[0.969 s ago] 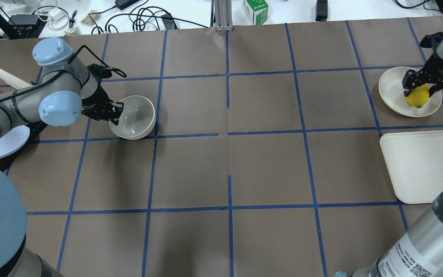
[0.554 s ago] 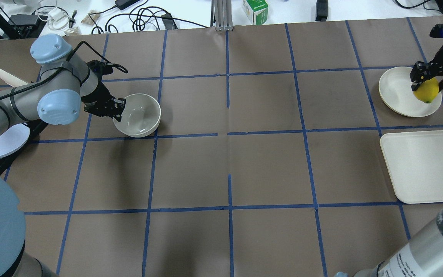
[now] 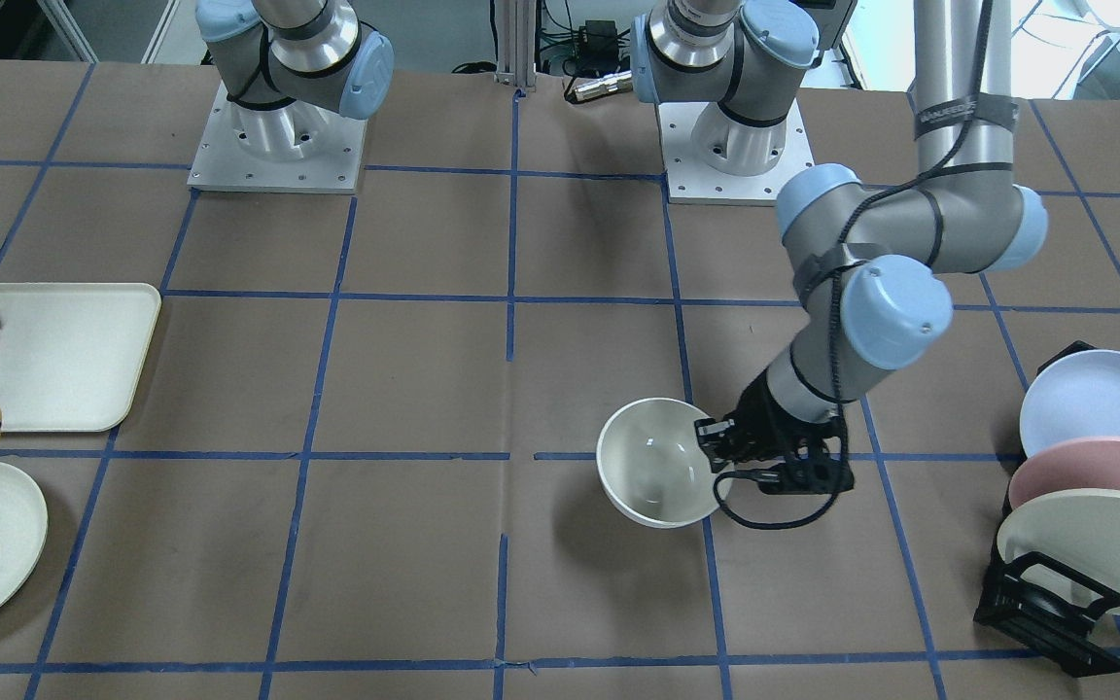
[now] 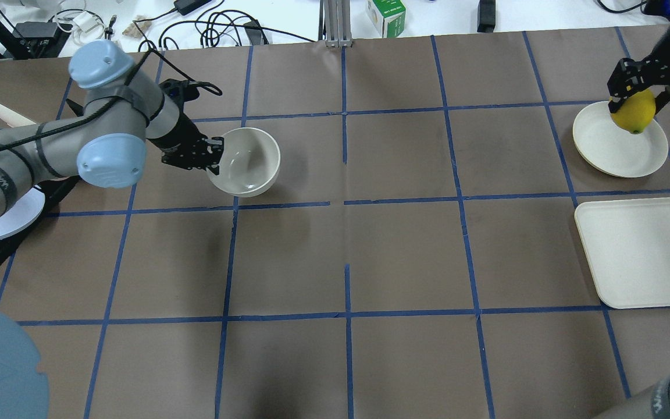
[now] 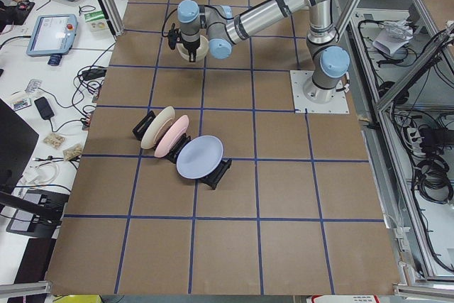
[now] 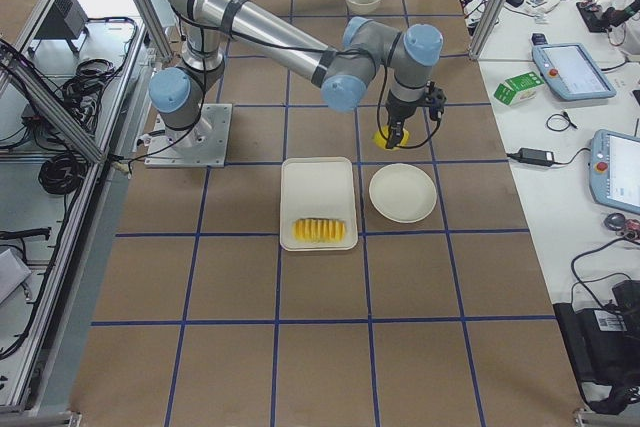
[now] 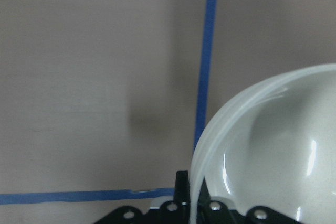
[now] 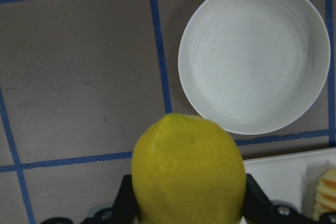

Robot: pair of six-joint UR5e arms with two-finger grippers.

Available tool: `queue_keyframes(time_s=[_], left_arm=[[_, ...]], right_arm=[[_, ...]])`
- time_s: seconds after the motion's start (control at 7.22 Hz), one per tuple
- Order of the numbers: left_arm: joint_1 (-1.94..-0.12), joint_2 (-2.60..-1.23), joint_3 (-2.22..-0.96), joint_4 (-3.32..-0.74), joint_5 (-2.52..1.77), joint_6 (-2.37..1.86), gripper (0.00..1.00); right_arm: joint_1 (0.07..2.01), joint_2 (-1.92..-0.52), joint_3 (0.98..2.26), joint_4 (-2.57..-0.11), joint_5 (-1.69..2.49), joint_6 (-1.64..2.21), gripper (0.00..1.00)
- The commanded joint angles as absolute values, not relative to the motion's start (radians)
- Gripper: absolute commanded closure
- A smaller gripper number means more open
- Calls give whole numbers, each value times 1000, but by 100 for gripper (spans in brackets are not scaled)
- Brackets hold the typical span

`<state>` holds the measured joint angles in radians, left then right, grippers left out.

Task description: Place bowl and put lemon in it

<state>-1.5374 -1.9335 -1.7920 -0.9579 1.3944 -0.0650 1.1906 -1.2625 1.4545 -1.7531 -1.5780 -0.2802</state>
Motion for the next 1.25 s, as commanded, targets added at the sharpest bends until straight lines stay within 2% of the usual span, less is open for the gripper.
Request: queue_keyframes(time_s=[0.0,0.28,0.97,1.11], left_arm=[[-1714,-1954,-1799,-887,1393,-330,100],[-1787,-1965,-1798,-859,1399,-360,100],[-1793,-2026,-1804,-845,1397,-354,100],[-1793,-2031,-1801,-845,1402,-345,1]], right_arm=[[1290,-1288,1454,-1733,-1578,-189,100],[1337,-1279,1457,-1727,-1569,-111,100],[1602,-1223,1453,-1795,-1571,163,100],[1642,-1212,1454,-1799,-1546,236,100]])
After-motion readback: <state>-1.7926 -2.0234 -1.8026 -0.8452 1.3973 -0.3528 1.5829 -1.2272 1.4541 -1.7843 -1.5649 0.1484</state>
